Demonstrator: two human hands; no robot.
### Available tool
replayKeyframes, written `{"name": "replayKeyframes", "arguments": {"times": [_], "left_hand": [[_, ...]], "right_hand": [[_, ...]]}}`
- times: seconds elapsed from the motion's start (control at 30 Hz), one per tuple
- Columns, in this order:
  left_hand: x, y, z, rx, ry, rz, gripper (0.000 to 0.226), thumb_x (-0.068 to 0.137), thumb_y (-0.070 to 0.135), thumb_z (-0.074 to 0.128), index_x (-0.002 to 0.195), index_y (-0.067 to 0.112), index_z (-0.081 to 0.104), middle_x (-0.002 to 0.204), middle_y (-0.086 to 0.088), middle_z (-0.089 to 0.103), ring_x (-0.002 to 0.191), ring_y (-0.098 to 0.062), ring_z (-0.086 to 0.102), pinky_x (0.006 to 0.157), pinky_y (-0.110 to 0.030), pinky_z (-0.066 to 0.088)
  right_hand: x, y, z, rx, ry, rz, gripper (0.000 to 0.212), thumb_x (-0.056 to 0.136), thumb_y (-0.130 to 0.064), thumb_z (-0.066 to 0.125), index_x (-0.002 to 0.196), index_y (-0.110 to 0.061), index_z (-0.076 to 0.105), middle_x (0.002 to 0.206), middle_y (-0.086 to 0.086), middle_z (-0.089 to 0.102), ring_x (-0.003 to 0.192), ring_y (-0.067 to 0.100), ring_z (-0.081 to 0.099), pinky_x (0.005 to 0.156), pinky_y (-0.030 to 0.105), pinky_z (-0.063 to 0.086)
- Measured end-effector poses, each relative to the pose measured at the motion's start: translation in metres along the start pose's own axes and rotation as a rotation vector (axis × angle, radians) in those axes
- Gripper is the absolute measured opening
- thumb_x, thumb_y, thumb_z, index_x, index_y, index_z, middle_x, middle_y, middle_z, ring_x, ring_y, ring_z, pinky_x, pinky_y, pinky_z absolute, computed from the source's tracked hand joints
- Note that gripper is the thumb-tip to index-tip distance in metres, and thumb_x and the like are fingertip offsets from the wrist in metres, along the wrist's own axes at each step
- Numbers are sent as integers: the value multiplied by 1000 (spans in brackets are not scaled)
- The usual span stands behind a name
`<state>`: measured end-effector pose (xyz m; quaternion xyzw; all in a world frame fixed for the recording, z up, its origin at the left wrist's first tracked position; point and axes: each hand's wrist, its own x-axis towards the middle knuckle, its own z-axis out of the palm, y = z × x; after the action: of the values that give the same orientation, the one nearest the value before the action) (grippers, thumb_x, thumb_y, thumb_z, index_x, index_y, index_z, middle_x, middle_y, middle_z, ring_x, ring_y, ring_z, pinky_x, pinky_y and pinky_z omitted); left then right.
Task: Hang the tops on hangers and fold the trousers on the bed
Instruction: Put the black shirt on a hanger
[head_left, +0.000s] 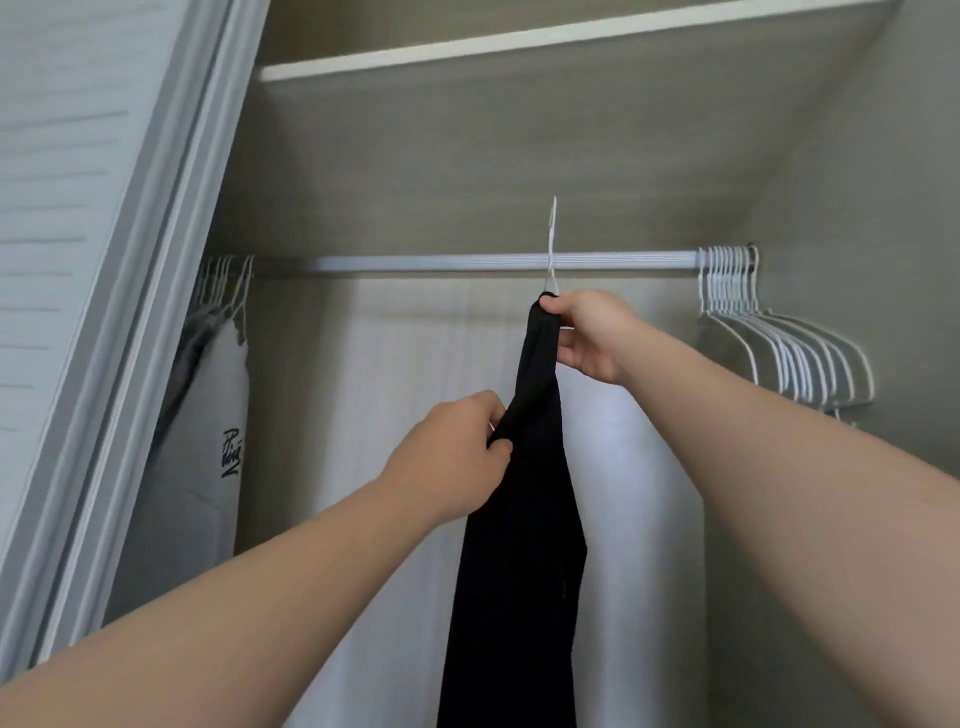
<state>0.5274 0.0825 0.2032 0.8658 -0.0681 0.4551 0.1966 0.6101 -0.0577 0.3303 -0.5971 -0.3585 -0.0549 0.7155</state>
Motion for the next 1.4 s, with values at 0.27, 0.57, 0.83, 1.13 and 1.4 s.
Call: {"name": "replayKeyframes", "arguments": {"times": [0.27, 0.57, 0.83, 1.13, 1.4], "left_hand": [[15, -4, 9, 43, -32, -18, 8, 93, 20, 52, 88, 26, 53, 83, 4, 64, 78, -21, 63, 72, -41, 57], [2, -16, 26, 18, -72, -39, 5, 92, 15, 51, 88, 17, 51, 75, 2, 58, 64, -15, 53, 55, -26, 42], [-30, -26, 49, -356, -308, -278, 38, 81, 27, 78, 109, 22, 54, 102, 1, 69, 91, -16, 70, 80, -31, 59], [-55, -57, 21, -105, -210, -300, 18, 88, 8, 58, 84, 23, 49, 76, 7, 54, 63, -5, 51, 45, -8, 34], [-67, -88, -16, 70, -176, -349, 14, 88, 9, 57, 96, 20, 53, 82, 2, 63, 72, -13, 60, 53, -16, 43]], "right_hand": [[38, 27, -18, -20, 26, 99, 6, 101, -6, 53, 101, -5, 58, 84, 6, 65, 68, 18, 67, 59, 27, 60], [19, 43, -10, -220, 73, 35, 13, 95, -21, 64, 93, -8, 61, 86, 9, 64, 61, 22, 60, 65, 32, 57], [-19, 33, 26, -950, 149, -56, 8, 87, -8, 53, 87, 0, 55, 87, 21, 66, 54, 37, 70, 56, 44, 62], [-6, 58, 54, -1030, 181, -298, 19, 85, 0, 44, 67, -6, 42, 74, 15, 52, 61, 33, 59, 54, 29, 46], [17, 90, 88, -861, 108, -393, 11, 87, -6, 45, 83, 2, 52, 86, 20, 62, 72, 41, 68, 67, 53, 60]]}}
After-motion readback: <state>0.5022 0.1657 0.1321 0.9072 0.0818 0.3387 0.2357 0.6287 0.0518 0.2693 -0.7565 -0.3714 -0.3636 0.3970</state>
